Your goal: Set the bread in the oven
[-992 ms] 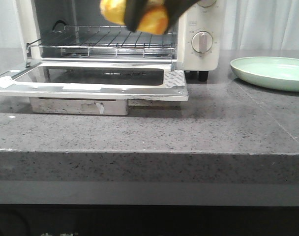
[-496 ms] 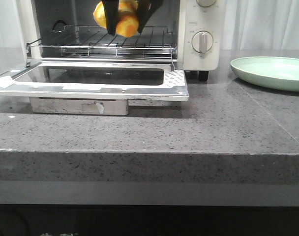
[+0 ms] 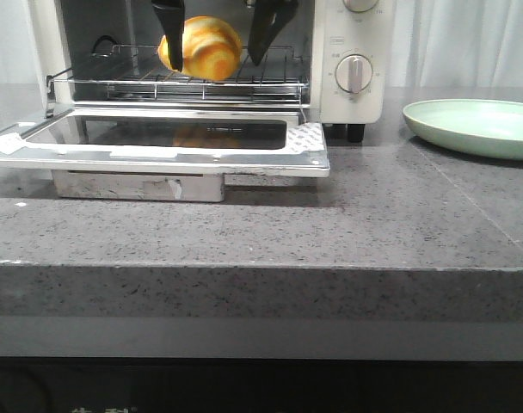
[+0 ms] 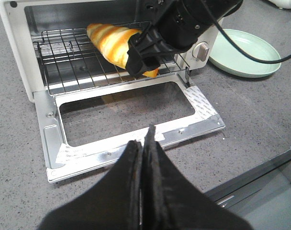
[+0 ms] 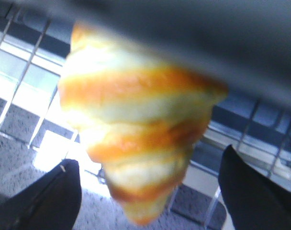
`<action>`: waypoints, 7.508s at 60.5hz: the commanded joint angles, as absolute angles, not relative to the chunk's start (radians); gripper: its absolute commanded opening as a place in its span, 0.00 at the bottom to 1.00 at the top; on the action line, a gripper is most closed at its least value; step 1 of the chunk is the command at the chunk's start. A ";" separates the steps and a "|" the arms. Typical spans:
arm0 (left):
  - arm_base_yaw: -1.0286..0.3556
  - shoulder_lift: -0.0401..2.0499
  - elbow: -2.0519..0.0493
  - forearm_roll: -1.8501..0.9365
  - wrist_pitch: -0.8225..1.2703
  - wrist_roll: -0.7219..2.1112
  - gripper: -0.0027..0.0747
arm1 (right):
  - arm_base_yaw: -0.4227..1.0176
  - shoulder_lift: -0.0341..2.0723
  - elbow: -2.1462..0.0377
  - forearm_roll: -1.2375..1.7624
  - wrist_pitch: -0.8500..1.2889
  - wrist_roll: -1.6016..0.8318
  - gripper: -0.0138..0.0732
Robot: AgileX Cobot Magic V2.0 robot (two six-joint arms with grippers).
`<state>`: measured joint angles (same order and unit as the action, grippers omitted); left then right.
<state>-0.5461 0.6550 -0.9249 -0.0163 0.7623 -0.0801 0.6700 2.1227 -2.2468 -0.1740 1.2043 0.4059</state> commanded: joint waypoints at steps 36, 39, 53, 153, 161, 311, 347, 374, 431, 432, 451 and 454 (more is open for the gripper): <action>-0.547 0.657 -0.952 -0.026 0.685 -0.081 0.01 | 0.607 1.541 -1.697 -0.128 1.050 0.257 0.85; -0.547 0.657 -0.952 -0.026 0.685 -0.081 0.01 | 0.578 1.471 -1.587 -0.121 0.980 0.248 0.85; -0.547 0.657 -0.947 -0.026 0.652 -0.081 0.01 | 0.419 1.135 -1.214 -0.027 0.724 0.149 0.85; -0.539 0.635 -0.916 -0.019 0.633 -0.081 0.01 | 0.411 0.548 -0.882 -0.037 0.826 0.097 0.08; -0.423 0.524 -0.765 0.014 0.460 -0.074 0.01 | 0.411 0.548 -0.882 -0.037 0.826 0.097 0.08; -0.106 -0.028 0.031 -0.042 -0.072 -0.074 0.01 | 0.014 0.015 -0.002 -0.067 -0.090 0.097 0.08; -0.106 -0.026 0.031 -0.042 -0.072 -0.074 0.01 | 0.010 -0.030 0.030 -0.056 -0.040 0.097 0.08; -0.106 -0.026 0.031 -0.042 -0.072 -0.074 0.01 | 0.010 -0.031 0.030 0.129 -0.046 -0.067 0.08; -0.106 -0.026 0.031 -0.042 -0.072 -0.074 0.01 | -0.021 -0.031 0.030 0.096 -0.041 -0.024 0.08; -0.106 -0.026 0.031 -0.042 -0.072 -0.074 0.01 | -0.024 -0.031 0.030 0.096 -0.041 -0.024 0.08; -0.106 -0.026 0.031 -0.042 -0.072 -0.074 0.01 | -0.025 -0.031 0.030 0.096 -0.041 -0.024 0.08; -0.106 -0.026 0.031 -0.042 -0.072 -0.074 0.01 | -0.025 -0.031 0.030 0.096 -0.041 -0.024 0.08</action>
